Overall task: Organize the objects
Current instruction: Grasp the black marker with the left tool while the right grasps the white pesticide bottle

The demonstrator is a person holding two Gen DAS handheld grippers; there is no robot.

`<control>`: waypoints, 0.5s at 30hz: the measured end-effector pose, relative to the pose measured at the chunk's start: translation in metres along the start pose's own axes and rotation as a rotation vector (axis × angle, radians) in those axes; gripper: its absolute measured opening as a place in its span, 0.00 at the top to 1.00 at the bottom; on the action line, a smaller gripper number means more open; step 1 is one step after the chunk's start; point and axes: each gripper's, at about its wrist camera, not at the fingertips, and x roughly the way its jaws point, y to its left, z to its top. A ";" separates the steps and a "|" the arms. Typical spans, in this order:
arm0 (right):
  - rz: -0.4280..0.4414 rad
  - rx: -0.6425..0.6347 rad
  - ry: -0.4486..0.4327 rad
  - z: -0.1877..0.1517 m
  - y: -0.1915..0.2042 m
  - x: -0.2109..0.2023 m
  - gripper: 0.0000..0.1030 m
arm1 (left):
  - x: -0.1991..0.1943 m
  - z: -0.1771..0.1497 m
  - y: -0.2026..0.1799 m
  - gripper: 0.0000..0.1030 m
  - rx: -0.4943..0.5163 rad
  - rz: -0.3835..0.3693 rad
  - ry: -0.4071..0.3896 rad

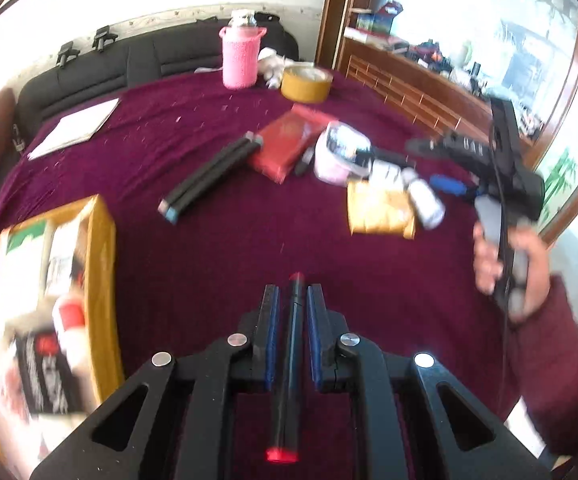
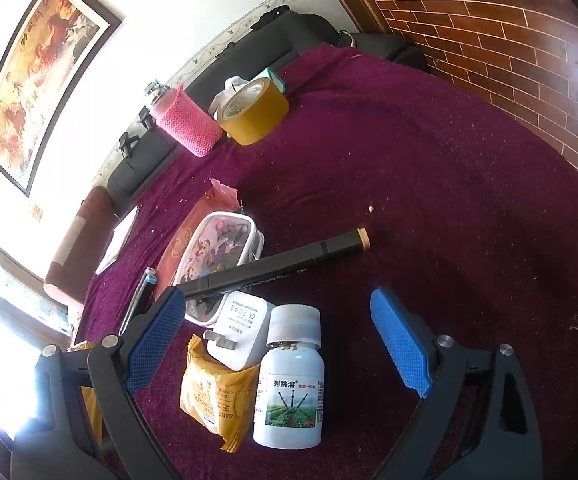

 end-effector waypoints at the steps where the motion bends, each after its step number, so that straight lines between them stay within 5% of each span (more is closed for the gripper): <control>1: -0.004 0.002 0.004 0.000 0.000 0.001 0.09 | 0.002 -0.006 0.000 0.89 0.003 0.014 0.011; 9: -0.056 -0.064 -0.009 -0.019 0.012 -0.017 0.09 | 0.022 -0.037 -0.002 0.85 -0.037 -0.008 0.077; 10: -0.044 -0.083 -0.004 -0.023 0.017 -0.022 0.09 | 0.025 -0.041 -0.005 0.80 -0.018 -0.004 0.090; 12: -0.012 -0.136 0.030 -0.031 0.027 -0.032 0.09 | 0.034 -0.047 -0.014 0.47 0.023 0.009 0.129; 15: 0.069 -0.136 0.110 -0.032 0.032 -0.036 0.09 | 0.042 -0.051 -0.031 0.38 0.105 0.047 0.105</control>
